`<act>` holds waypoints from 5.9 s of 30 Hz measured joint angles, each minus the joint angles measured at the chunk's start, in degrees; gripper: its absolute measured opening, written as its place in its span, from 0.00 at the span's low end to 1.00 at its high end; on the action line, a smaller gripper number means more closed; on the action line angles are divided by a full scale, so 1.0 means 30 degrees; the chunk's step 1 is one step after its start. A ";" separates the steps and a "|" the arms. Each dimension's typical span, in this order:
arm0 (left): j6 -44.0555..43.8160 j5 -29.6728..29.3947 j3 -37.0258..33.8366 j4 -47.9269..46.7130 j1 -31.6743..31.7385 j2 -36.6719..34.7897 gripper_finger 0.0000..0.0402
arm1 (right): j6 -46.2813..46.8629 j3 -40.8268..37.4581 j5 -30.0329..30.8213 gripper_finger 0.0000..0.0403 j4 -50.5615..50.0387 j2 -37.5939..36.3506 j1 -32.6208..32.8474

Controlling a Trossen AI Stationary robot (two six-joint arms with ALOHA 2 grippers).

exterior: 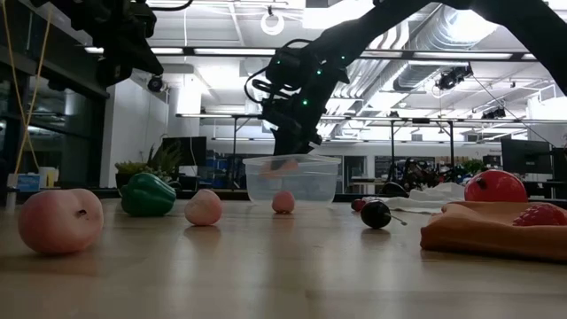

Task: Pick and placing Produce into tupperware
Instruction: Put the brown croissant into the transparent bin, then put the red apple into the transparent bin

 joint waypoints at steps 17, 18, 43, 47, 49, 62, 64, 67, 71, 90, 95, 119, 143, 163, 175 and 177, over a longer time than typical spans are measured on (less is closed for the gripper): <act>0.0001 0.0000 -0.0004 0.0000 0.0002 0.0000 0.00 | 0.0202 0.0000 -0.0743 0.57 0.0000 0.0000 -0.0489; 0.0000 0.0000 -0.0004 0.0000 -0.0004 -0.0007 0.00 | 0.0208 0.0000 -0.0743 0.59 0.0000 0.0000 -0.0488; 0.0364 0.0004 -0.0004 0.0000 -0.0004 -0.0004 0.00 | 0.0506 0.0000 -0.0765 0.65 0.0001 -0.0007 -0.0481; 0.0358 0.0002 -0.0004 0.0000 -0.0003 -0.0007 0.00 | 0.0228 0.0170 -0.0784 0.65 -0.0025 -0.0007 -0.0481; 0.0357 0.0007 -0.0001 0.0000 0.0000 0.0000 0.00 | 0.0208 0.0581 -0.0787 0.65 -0.0024 -0.0007 -0.0478; 0.0554 0.0226 -0.0004 -0.0007 0.0003 -0.0007 0.00 | -0.2167 0.4394 -0.0809 0.54 -0.3892 -0.0015 -0.0615; 0.0586 0.0219 -0.0004 0.0000 -0.0004 0.0000 0.00 | -0.2583 0.4898 -0.1052 0.49 -0.5070 -0.0015 -0.0700; 0.0587 0.0219 -0.0004 -0.0004 0.0003 -0.0004 0.00 | -0.3115 0.5668 -0.2134 0.43 -0.6466 -0.0020 -0.0877; 0.0590 0.0226 -0.0004 0.0000 -0.0004 -0.0003 0.00 | -0.3158 0.6616 -0.2936 0.37 -0.8211 -0.0022 -0.1132; 0.0510 0.0226 -0.0004 0.0000 -0.0003 -0.0001 0.00 | -0.4004 0.7956 -0.4927 0.35 -1.2239 -0.2381 -0.1648; 0.0510 0.0219 -0.0004 0.0000 0.0003 -0.0003 0.00 | -0.3624 0.7949 -0.5100 0.35 -1.2534 -0.3196 -0.1654; 0.1026 0.0218 -0.0004 0.0205 0.0003 0.0000 0.00 | 0.0500 -0.6275 -0.7544 0.35 -0.4457 -1.5525 -0.3478; 0.0318 0.0231 -0.0002 0.1705 -0.0004 -0.0003 0.00 | 0.5270 -1.6675 -0.9377 0.35 -0.1850 -2.2755 0.1266; -0.0780 0.0736 -0.0004 0.1559 -0.0004 0.0029 0.00 | 0.0820 -1.8294 -0.9223 0.79 -0.2773 -2.2746 0.2069; -0.1338 0.0668 -0.0002 0.1161 -0.0004 0.0029 0.00 | -0.2329 -1.8243 -0.8317 0.90 -0.2606 -2.1719 0.2192; -0.1625 0.0670 -0.0004 0.1002 -0.0004 0.0029 0.00 | -0.3167 -1.8243 -0.7431 0.90 -0.2781 -2.1112 0.2374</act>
